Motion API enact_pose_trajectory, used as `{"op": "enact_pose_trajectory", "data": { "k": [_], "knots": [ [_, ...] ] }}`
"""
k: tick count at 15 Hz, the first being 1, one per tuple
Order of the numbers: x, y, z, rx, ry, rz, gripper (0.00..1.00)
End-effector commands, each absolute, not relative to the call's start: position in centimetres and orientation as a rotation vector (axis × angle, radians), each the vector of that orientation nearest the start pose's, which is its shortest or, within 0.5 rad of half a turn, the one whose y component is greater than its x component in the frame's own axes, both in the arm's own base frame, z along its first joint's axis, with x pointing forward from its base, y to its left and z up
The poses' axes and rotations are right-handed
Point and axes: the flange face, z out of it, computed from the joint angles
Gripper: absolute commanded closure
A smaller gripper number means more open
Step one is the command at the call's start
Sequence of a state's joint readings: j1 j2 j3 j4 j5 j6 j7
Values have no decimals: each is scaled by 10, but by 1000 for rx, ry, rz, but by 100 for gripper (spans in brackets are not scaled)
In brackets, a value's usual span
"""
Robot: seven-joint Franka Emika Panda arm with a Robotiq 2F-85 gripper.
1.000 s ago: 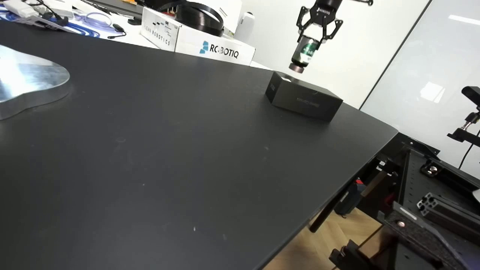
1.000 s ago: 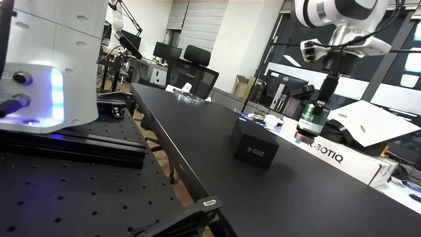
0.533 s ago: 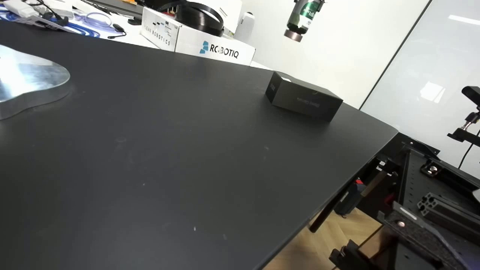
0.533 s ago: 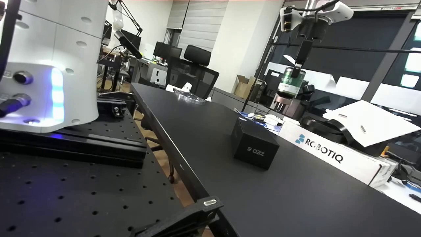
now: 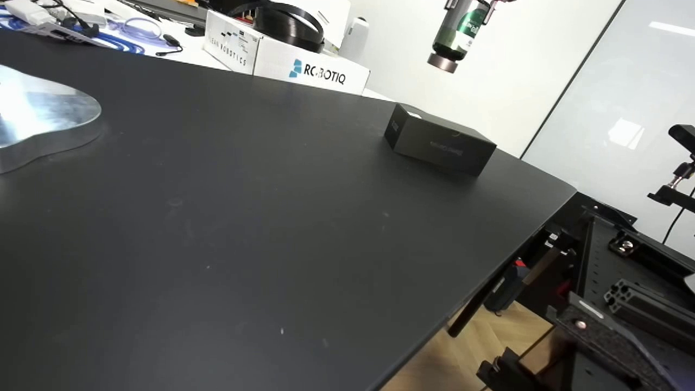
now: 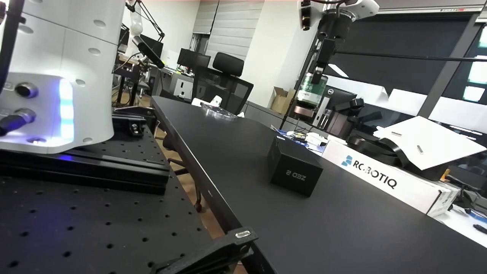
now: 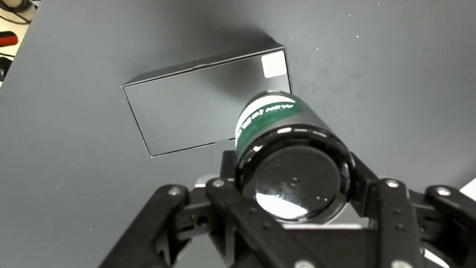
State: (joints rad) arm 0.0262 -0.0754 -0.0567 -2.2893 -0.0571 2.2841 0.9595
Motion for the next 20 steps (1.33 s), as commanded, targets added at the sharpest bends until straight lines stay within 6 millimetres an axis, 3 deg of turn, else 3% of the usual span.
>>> {"op": "enact_pose_trajectory", "data": {
  "k": [1,9,18,19,20],
  "knots": [
    [483,-34,380,-2783,1428,-141,55],
    [472,-76,328,-2794,1444,-82,55],
    [475,-83,298,-2797,1452,-64,55],
    [475,-83,301,-2799,1442,-65,12],
    [474,-81,305,-2791,1441,-65,7]
  ]
}}
